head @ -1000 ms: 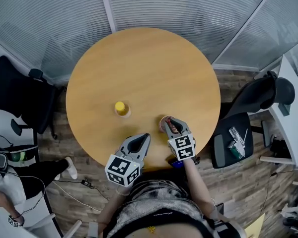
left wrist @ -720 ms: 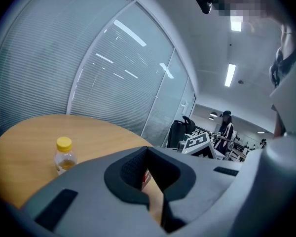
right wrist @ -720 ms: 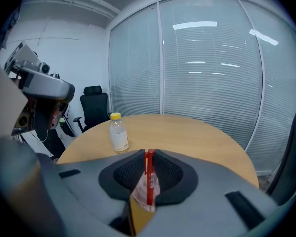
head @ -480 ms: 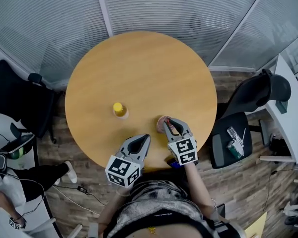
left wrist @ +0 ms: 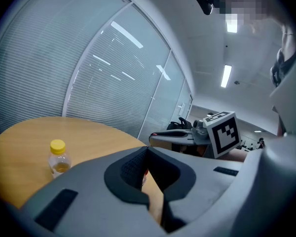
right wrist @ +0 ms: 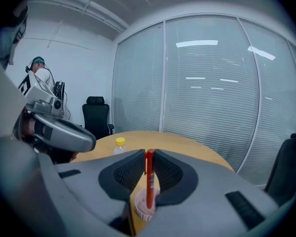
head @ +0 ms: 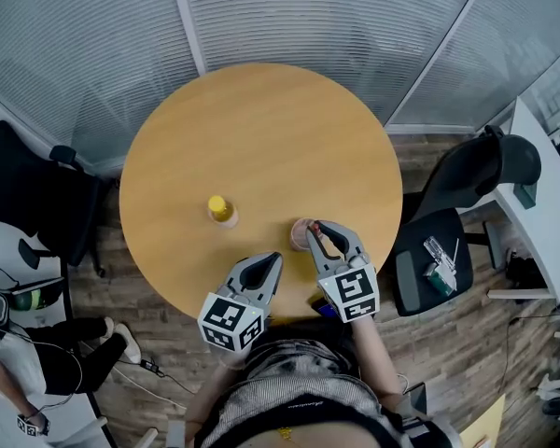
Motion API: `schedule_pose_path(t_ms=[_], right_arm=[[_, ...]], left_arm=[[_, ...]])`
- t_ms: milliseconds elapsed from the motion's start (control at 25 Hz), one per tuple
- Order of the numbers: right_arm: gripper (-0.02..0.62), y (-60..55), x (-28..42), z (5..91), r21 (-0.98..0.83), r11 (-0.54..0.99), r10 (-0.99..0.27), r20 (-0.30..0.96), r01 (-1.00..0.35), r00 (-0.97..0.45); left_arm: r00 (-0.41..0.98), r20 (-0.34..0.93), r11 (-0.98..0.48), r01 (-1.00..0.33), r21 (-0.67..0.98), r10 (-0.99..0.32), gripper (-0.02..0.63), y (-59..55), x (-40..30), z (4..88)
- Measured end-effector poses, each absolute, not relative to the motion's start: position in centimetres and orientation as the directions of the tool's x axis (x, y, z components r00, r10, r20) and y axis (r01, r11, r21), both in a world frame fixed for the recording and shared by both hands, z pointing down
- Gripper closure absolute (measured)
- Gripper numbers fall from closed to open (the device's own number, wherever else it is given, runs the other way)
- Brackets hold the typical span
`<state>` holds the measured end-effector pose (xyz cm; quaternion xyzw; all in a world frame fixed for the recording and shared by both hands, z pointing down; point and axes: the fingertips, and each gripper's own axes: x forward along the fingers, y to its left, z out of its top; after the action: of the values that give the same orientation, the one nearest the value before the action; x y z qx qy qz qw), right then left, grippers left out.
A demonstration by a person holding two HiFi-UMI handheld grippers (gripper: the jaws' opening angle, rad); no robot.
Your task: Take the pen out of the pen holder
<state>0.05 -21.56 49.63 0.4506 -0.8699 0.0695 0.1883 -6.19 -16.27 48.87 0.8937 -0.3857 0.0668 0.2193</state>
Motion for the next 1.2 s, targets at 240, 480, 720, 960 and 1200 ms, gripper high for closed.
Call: schedule_pose_path(t_ms=[240, 480, 720, 960, 1200], right_arm=[[0.523, -21.3, -0.7, 46.8, 0.075, 0.586, -0.771, 0.358, -0.807, -0.527], [0.523, -20.6, -0.8, 44.4, 0.079, 0.59, -0.777, 0.326, -0.803, -0.539], [0.525, -20.0, -1.2, 43.5, 0.084, 0.597, -0.775, 0.316, -0.798, -0.547], [0.525, -19.7, -0.9, 43.7, 0.085, 0.61, -0.764, 0.328, -0.788, -0.556], [0.525, -19.3, -1.2, 43.7, 0.073, 0.616, -0.758, 0.326, -0.784, -0.565]], left_arm=[[0.695, 0.292, -0.609, -0.718, 0.337, -0.657, 0.603, -16.7, -6.6, 48.8], [0.688, 0.297, -0.604, -0.724, 0.332, -0.662, 0.603, -16.6, -6.6, 48.8], [0.685, 0.294, -0.6, -0.727, 0.334, -0.666, 0.603, -16.4, -6.9, 48.7], [0.685, 0.294, -0.6, -0.727, 0.334, -0.666, 0.603, -16.2, -6.3, 48.6], [0.686, 0.293, -0.603, -0.726, 0.33, -0.666, 0.603, -15.9, -6.3, 48.5]])
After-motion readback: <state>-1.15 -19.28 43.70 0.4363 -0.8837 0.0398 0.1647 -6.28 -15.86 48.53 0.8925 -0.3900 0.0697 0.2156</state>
